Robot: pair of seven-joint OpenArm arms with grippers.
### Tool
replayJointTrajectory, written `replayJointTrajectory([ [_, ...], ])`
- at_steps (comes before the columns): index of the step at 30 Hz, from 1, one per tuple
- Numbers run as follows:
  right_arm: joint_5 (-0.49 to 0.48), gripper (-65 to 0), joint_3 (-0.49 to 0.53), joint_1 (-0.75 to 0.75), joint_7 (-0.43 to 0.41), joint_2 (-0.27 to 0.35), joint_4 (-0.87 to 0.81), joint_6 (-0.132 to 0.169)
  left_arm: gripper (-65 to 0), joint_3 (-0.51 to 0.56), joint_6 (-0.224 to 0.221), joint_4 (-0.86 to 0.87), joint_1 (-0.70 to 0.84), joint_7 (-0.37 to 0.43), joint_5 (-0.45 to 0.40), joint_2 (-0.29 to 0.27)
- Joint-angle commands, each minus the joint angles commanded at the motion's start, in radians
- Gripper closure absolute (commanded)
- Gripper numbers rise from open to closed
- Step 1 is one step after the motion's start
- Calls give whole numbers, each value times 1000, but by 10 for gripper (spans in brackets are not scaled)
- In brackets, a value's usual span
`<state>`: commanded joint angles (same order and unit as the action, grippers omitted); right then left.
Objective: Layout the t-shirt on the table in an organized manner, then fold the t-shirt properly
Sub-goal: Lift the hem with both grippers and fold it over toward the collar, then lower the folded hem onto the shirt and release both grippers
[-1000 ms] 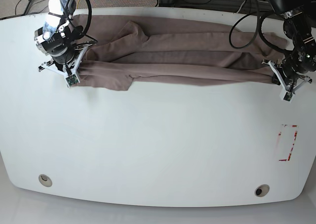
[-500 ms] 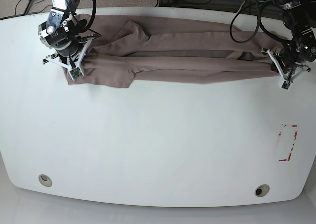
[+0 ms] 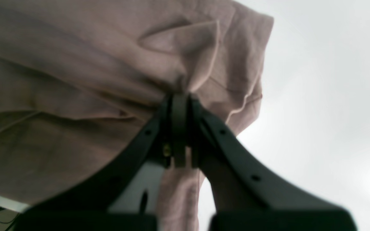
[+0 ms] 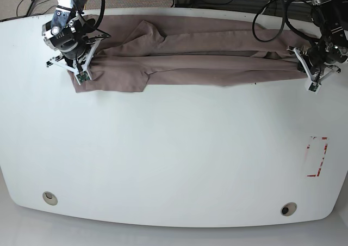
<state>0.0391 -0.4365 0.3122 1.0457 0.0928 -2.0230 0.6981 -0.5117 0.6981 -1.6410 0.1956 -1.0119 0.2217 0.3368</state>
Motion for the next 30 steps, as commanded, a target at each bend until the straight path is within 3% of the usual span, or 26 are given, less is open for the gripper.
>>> replayJointTrajectory([
  [17, -3, -6, -72, 28, 0, -3, 0, 0, -13, 8, 0, -2, 26, -2, 0, 43],
  [22, 0, -33, -74, 29, 0, -5, 0, 0, -181, 8, 0, -2, 26, -3, 0, 41],
  [24, 0, -97, -77, 29, 0, -5, -2, 0, -261, 8, 0, -2, 26, -3, 0, 41],
  [26, 0, -203, -77, 32, 0, -5, -2, 0, -353, 8, 0, -2, 26, -9, -2, 41],
  [30, 0, -346, -101, 41, 0, -5, -3, 0, -424, 0, 0, -18, 21, -32, 0, 43],
])
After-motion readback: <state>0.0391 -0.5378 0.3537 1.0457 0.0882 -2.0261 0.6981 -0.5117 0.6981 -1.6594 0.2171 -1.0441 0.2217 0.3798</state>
